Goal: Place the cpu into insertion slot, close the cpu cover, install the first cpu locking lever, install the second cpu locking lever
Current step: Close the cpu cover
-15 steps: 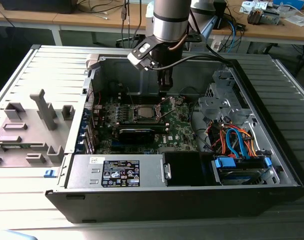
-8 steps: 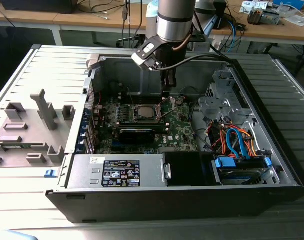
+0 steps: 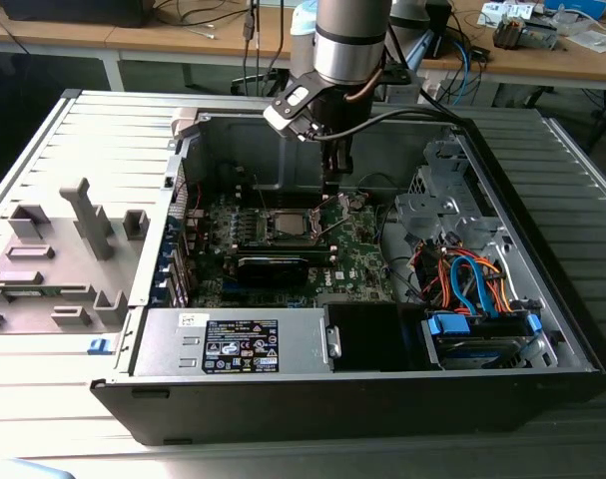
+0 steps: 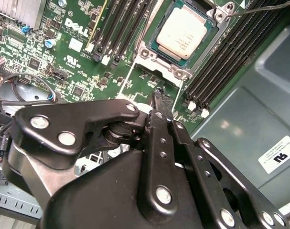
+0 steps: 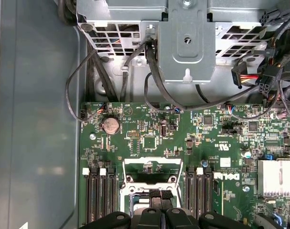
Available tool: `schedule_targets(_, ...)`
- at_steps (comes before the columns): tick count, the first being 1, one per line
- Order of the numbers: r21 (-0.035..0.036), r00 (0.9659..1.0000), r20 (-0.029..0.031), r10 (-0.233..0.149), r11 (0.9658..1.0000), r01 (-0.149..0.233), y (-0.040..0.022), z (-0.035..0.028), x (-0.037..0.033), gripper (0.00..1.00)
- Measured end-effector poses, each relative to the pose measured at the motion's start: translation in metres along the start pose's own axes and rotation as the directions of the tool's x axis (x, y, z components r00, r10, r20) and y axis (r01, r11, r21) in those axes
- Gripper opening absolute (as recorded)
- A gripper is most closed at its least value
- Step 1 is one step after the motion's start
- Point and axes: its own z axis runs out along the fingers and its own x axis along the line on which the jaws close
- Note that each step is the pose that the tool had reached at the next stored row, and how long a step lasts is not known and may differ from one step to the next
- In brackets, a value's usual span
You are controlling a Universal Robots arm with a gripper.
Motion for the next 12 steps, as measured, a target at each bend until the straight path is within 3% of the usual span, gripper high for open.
schedule_targets(12, 0.0, 1.0, 0.0, 0.0, 1.0, 0.0, 0.002, 0.0001, 0.0, 0.11)
